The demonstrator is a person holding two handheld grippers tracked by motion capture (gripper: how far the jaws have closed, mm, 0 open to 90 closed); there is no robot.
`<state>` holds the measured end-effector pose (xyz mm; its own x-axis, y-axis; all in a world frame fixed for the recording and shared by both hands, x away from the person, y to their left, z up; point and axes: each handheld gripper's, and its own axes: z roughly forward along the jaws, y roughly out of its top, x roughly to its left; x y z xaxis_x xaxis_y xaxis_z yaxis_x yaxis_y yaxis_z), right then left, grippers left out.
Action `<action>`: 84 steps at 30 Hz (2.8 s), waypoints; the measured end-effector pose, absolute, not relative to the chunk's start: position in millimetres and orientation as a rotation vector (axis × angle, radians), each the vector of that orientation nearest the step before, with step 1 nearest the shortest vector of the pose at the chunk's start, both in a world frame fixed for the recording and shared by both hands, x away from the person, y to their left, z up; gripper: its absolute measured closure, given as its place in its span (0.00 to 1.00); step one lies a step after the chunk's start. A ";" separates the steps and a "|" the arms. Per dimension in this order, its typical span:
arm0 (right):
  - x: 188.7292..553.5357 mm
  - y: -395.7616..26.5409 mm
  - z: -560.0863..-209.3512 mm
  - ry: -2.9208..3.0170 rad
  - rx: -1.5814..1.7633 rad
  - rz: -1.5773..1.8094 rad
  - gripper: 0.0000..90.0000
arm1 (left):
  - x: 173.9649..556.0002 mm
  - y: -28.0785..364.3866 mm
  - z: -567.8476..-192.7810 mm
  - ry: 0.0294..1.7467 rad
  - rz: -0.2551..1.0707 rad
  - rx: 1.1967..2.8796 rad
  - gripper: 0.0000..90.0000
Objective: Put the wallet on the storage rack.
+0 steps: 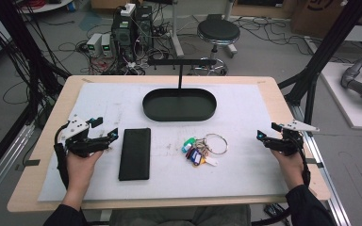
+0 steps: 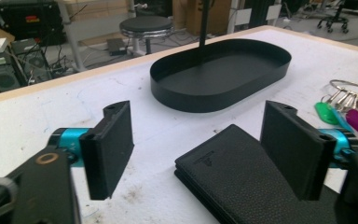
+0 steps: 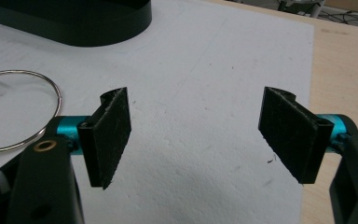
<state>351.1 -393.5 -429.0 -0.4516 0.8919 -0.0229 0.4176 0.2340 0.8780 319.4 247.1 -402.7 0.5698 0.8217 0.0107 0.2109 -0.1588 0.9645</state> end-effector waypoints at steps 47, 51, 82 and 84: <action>367.0 -304.4 -443.0 2.282 1.184 1.150 0.75 | 311.2 235.6 -407.4 0.849 0.611 1.727 0.27; 369.2 -290.0 -447.3 2.334 1.165 1.075 0.80 | 310.3 236.3 -406.8 0.849 0.611 1.726 0.27; 364.0 -302.4 -430.9 2.170 1.218 1.233 1.00 | 310.4 229.7 -408.5 0.841 0.587 1.732 0.27; 363.9 -302.6 -430.9 2.166 1.221 1.230 1.00 | 310.8 228.1 -408.8 0.843 0.580 1.739 0.27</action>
